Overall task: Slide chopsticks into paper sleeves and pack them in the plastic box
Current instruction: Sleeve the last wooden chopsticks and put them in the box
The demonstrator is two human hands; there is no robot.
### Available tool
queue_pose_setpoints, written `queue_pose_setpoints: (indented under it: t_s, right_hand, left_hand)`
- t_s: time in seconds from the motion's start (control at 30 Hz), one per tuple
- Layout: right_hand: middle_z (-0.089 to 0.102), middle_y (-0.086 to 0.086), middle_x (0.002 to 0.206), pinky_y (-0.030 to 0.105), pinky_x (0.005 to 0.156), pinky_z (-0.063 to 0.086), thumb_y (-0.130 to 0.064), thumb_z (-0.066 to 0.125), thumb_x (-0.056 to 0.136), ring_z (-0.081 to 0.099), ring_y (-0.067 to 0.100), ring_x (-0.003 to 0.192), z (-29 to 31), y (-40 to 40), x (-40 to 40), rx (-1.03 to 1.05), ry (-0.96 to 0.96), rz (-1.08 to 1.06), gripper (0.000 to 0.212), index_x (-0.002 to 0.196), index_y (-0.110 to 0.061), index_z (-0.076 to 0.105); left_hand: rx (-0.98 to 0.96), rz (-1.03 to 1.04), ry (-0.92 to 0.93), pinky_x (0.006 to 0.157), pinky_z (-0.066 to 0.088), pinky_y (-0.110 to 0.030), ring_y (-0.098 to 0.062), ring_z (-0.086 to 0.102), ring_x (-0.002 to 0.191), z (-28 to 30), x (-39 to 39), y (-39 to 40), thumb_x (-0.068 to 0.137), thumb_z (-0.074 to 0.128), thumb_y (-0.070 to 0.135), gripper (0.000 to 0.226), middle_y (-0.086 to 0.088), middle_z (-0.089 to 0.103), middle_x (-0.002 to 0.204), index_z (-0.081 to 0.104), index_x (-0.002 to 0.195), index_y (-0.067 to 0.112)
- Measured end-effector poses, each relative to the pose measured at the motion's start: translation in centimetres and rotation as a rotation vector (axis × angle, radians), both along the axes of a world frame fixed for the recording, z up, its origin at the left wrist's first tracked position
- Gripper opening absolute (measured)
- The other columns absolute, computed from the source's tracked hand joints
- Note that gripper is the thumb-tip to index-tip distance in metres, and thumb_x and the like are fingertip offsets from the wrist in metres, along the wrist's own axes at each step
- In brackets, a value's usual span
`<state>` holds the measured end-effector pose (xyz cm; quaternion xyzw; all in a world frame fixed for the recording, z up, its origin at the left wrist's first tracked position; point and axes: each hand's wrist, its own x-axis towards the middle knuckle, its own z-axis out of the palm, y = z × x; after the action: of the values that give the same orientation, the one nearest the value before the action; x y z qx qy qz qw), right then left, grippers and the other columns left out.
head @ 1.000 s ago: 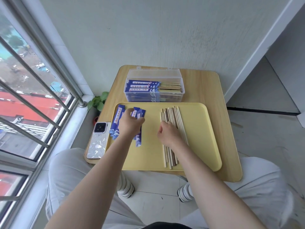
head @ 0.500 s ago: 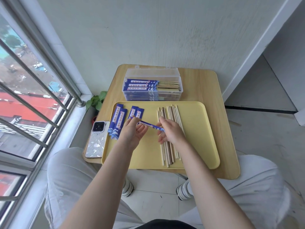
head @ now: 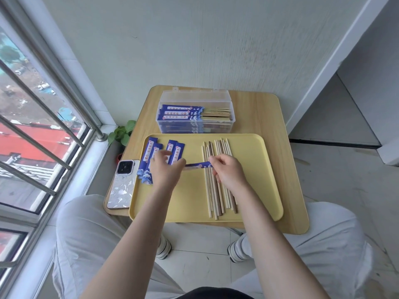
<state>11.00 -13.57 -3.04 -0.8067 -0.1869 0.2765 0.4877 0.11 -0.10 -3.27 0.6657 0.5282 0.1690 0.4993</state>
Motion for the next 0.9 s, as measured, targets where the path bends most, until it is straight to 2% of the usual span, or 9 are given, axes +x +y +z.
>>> queue_pose_setpoints:
  t_s: [0.1,0.2,0.3,0.37,0.5,0.57,0.67,0.77,0.9]
  right_hand:
    - [0.059,0.003,0.066,0.035,0.061,0.044,-0.035,0.053,0.101,0.050,0.017,0.057,0.4,0.3,-0.3,-0.013,-0.007,0.024,0.036,0.084,-0.006,0.064]
    - [0.058,0.003,0.066,0.032,0.061,0.042,-0.035,0.051,0.102,0.051,0.017,0.059,0.9,0.9,-0.8,-0.021,0.009,0.036,0.037,0.078,-0.010,0.061]
    - [0.055,0.005,0.066,0.030,0.060,0.037,-0.035,0.049,0.103,0.048,0.017,0.058,1.0,1.2,-1.1,-0.077,-0.030,0.050,0.039,0.073,-0.011,0.054]
    - [0.054,0.006,0.067,0.030,0.059,0.036,-0.035,0.046,0.102,0.045,0.018,0.057,0.8,1.2,-1.2,-0.098,-0.012,0.034,0.039,0.073,-0.009,0.052]
    - [0.063,0.006,0.082,0.031,0.059,0.042,-0.029,0.043,0.102,0.052,0.020,0.064,0.1,1.0,-0.8,-0.176,-0.061,0.010,0.026,0.095,-0.009,0.059]
    - [0.064,0.004,0.090,0.030,0.059,0.042,-0.022,0.046,0.101,0.055,0.020,0.074,-0.2,0.8,-0.8,-0.357,-0.233,0.105,0.018,0.097,-0.012,0.059]
    - [0.061,0.004,0.095,0.030,0.060,0.039,-0.021,0.056,0.098,0.057,0.022,0.082,-1.0,1.3,-1.5,-0.569,-0.390,0.241,0.013,0.101,-0.009,0.059]
    - [0.064,0.009,0.101,0.030,0.064,0.041,-0.019,0.064,0.095,0.063,0.028,0.089,-2.0,2.0,-2.3,-0.632,-0.446,0.248,0.019,0.108,-0.006,0.057]
    - [0.066,0.010,0.104,0.029,0.066,0.043,-0.010,0.062,0.095,0.066,0.029,0.094,-2.1,2.3,-2.5,-0.667,-0.464,0.227,0.011,0.105,-0.006,0.060]
  left_hand:
    - [0.416,-0.342,0.069,0.103,0.039,-0.040,-0.016,0.044,0.123,1.0,0.0,-0.1,0.082,0.073,0.030,0.041,0.005,0.050,0.130,0.059,0.120,0.025]
    - [0.425,-0.775,0.181,0.094,0.049,-0.038,-0.016,0.060,0.102,1.5,0.7,-0.9,0.083,0.074,0.033,0.045,0.005,0.065,0.112,0.058,0.124,0.024]
    - [0.563,-0.840,0.387,0.069,0.051,-0.034,-0.021,0.061,0.082,1.3,1.4,-1.9,0.092,0.063,0.026,0.022,0.002,0.063,0.091,0.059,0.111,0.016]
    - [0.599,-0.803,0.444,0.062,0.048,-0.034,-0.022,0.059,0.076,0.9,1.6,-2.0,0.097,0.052,0.023,0.012,0.000,0.059,0.083,0.059,0.098,0.014]
    - [0.364,-0.704,0.409,0.059,0.044,-0.032,-0.020,0.053,0.065,-0.4,1.1,-1.5,0.097,0.050,0.023,0.017,-0.005,0.058,0.078,0.053,0.085,0.011]
    - [0.106,-0.571,0.308,0.060,0.052,-0.035,-0.023,0.059,0.060,-0.9,0.8,-1.3,0.098,0.051,0.021,0.017,-0.010,0.060,0.077,0.056,0.090,0.006]
    - [-0.265,-0.358,0.101,0.052,0.053,-0.032,-0.020,0.053,0.045,-1.3,0.4,-1.3,0.097,0.052,0.012,0.014,-0.010,0.060,0.070,0.059,0.097,0.000]
    - [-0.355,-0.269,0.035,0.046,0.052,-0.028,-0.021,0.055,0.045,-1.3,-0.1,-1.6,0.096,0.053,0.008,0.010,-0.013,0.064,0.069,0.059,0.092,0.001]
    - [-0.416,-0.229,-0.015,0.052,0.055,-0.033,-0.024,0.059,0.047,-1.7,-0.2,-1.6,0.097,0.054,0.009,0.012,-0.016,0.068,0.073,0.060,0.094,-0.001]
